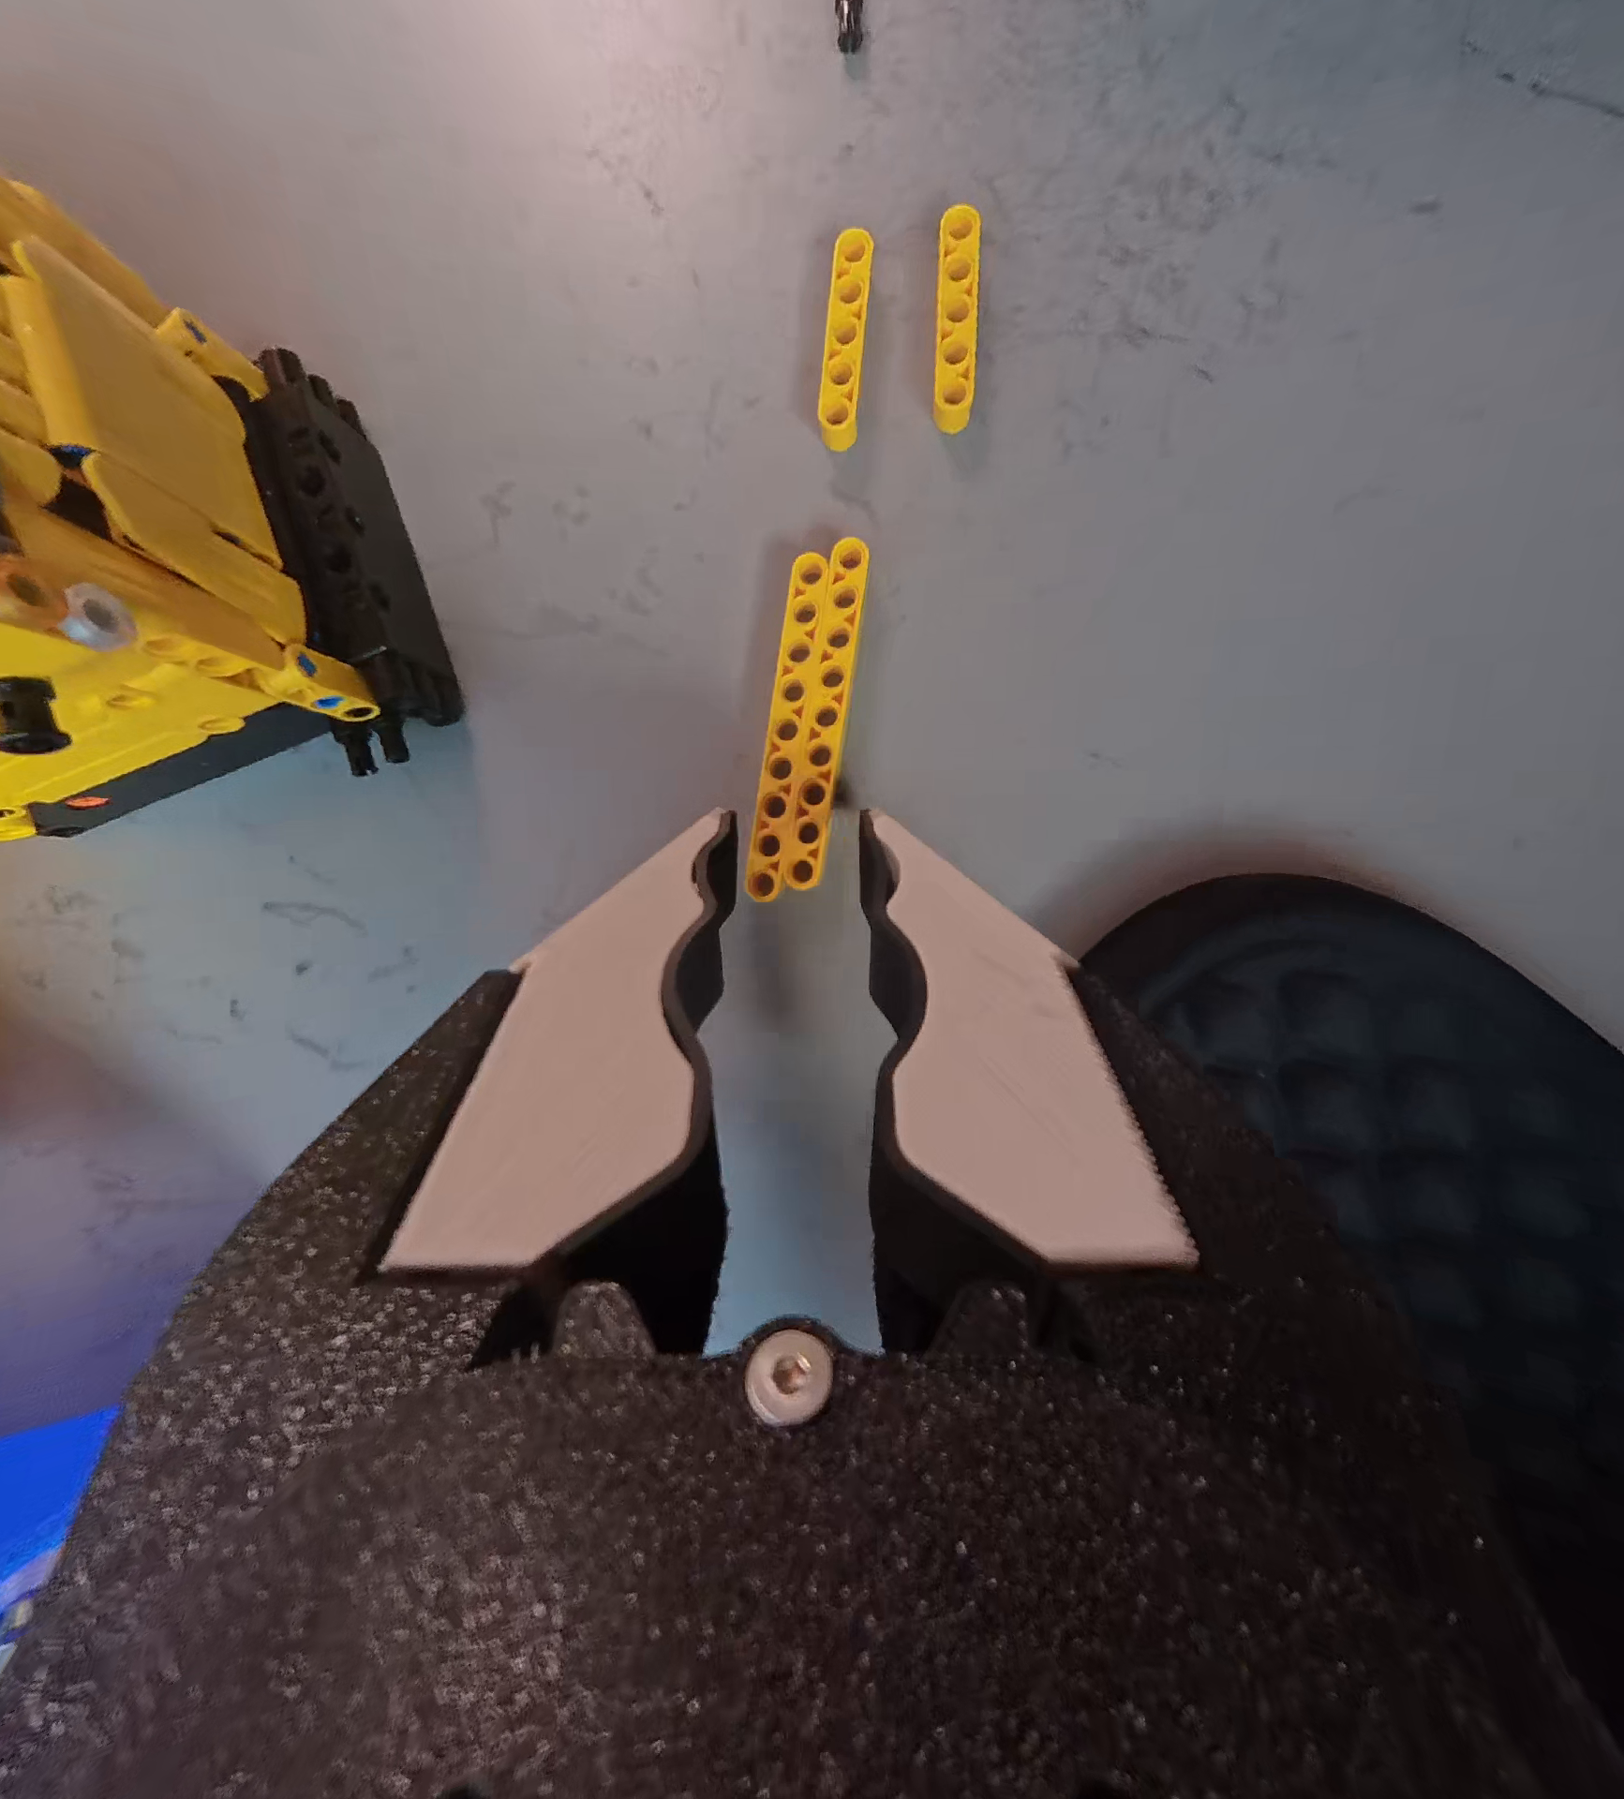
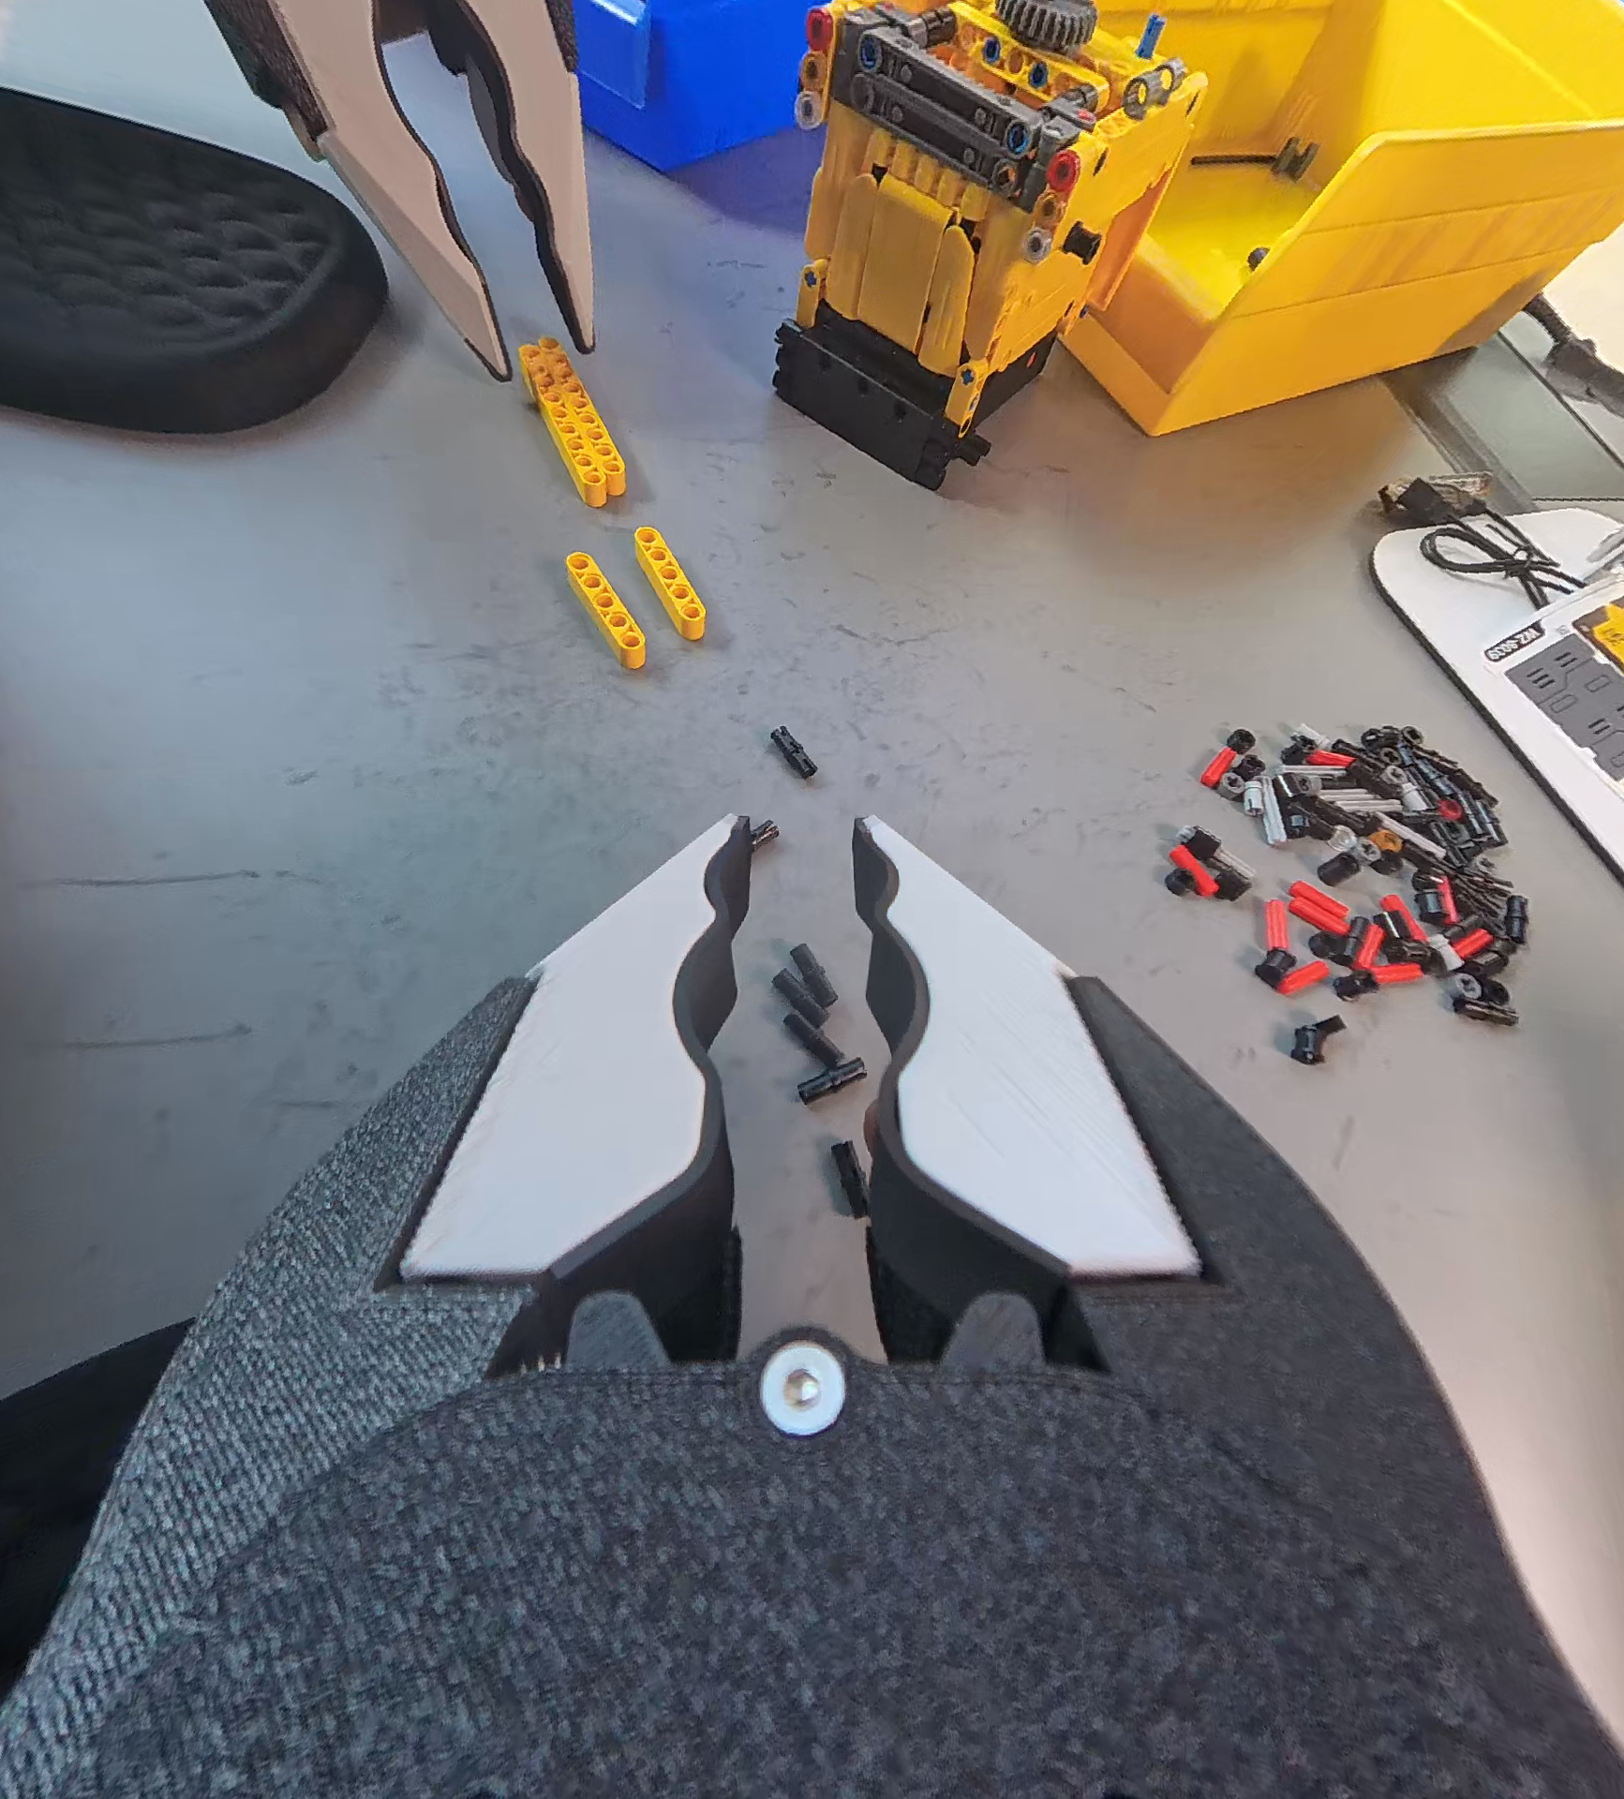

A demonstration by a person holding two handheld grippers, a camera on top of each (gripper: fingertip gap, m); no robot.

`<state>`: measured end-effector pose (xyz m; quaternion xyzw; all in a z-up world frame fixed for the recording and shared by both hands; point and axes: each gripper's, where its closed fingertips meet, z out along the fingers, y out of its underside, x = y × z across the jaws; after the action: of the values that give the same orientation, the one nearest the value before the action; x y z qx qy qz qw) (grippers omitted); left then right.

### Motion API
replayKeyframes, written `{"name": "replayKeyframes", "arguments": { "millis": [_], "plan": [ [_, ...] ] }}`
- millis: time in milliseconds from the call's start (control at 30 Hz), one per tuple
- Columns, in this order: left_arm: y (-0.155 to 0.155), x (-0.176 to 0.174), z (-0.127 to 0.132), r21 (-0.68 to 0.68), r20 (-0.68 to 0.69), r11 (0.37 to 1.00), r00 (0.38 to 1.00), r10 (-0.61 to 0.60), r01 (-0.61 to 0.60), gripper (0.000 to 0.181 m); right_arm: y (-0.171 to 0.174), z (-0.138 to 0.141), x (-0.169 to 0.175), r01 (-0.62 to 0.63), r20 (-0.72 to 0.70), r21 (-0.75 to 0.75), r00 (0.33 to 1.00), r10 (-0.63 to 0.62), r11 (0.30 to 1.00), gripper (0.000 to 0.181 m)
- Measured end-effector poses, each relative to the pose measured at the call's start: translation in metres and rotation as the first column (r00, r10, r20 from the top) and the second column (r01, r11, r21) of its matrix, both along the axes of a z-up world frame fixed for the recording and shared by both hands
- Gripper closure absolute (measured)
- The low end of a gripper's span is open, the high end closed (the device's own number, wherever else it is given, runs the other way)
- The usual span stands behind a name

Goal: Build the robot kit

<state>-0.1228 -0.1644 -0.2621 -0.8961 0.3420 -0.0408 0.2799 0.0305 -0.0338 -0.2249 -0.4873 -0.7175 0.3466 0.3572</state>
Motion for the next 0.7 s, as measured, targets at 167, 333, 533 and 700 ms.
{"name": "replayKeyframes", "arguments": {
  "millis": [167,333,533,700],
  "plan": [
    [-0.004,0.011,0.004,0.044,0.027,0.999,1.0,0.001,-0.002,0.156,-0.005,0.001,0.0,-0.011,-0.004,0.013,1.0,0.011,1.0,0.161],
    [-0.003,0.016,0.003,0.059,0.052,0.998,0.999,0.007,-0.01,0.157,-0.015,-0.001,-0.002,-0.033,-0.002,0.03,0.999,0.033,0.999,0.161],
    [0.001,0.017,-0.001,0.045,0.056,0.999,0.998,0.006,-0.008,0.161,-0.021,-0.005,-0.003,-0.048,0.002,0.034,0.999,0.048,0.998,0.161],
    [0.003,0.013,-0.001,0.055,0.004,0.998,1.0,0.01,-0.011,0.159,-0.021,-0.006,-0.002,-0.047,0.005,0.053,0.999,0.046,0.998,0.161]
  ]
}}
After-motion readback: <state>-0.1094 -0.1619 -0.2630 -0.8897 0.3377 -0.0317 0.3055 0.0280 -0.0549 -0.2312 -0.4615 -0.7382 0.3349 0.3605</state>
